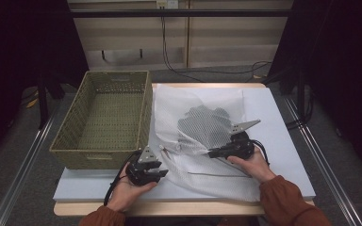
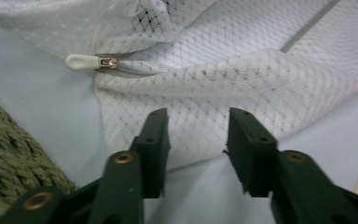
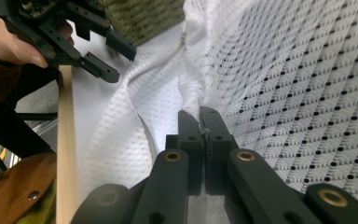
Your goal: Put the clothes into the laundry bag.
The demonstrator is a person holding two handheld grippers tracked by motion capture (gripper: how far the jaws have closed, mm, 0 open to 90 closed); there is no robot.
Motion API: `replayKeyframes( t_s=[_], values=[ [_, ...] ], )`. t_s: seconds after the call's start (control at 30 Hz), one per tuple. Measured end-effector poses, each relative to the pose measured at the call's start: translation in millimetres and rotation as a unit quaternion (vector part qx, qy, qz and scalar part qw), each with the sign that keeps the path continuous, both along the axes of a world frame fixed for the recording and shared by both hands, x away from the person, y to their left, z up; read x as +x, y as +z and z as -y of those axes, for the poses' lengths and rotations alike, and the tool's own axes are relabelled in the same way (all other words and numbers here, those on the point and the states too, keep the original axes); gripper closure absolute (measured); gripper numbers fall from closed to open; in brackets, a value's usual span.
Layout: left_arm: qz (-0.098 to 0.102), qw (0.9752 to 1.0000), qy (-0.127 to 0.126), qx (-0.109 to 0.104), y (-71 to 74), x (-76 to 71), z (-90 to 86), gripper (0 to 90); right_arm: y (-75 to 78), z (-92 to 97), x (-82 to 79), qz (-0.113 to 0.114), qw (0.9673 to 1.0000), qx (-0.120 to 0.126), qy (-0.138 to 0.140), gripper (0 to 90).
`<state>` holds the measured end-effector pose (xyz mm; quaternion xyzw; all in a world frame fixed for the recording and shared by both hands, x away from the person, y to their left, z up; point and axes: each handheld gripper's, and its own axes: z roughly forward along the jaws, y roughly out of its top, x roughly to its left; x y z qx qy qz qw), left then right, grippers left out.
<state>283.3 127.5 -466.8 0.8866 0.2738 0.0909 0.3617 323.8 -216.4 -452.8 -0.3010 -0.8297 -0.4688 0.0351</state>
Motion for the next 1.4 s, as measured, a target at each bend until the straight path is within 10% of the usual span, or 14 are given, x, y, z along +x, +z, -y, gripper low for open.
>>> replayKeyframes(
  t_s=[0.27,0.73,1.0,1.4],
  values=[
    [-0.009,0.9999,-0.007,0.001,-5.4,-8.2,-1.6,44.0,-12.7,-2.5,1.6,-0.011,0.9997,-0.020,-0.003,87.9],
    [0.023,0.9995,-0.020,0.002,-6.3,-7.9,3.4,51.1,-21.9,-3.7,2.5,-0.013,0.9989,-0.043,-0.008,82.3],
    [0.009,0.9997,-0.023,-0.005,-12.6,-3.3,9.4,43.9,-24.4,-5.0,2.0,-0.015,0.9984,-0.055,-0.006,78.5],
    [-0.018,0.9989,-0.037,-0.020,-11.9,6.5,9.8,90.0,-27.0,-7.3,1.5,-0.014,0.9980,-0.061,-0.009,73.7]
  ],
)
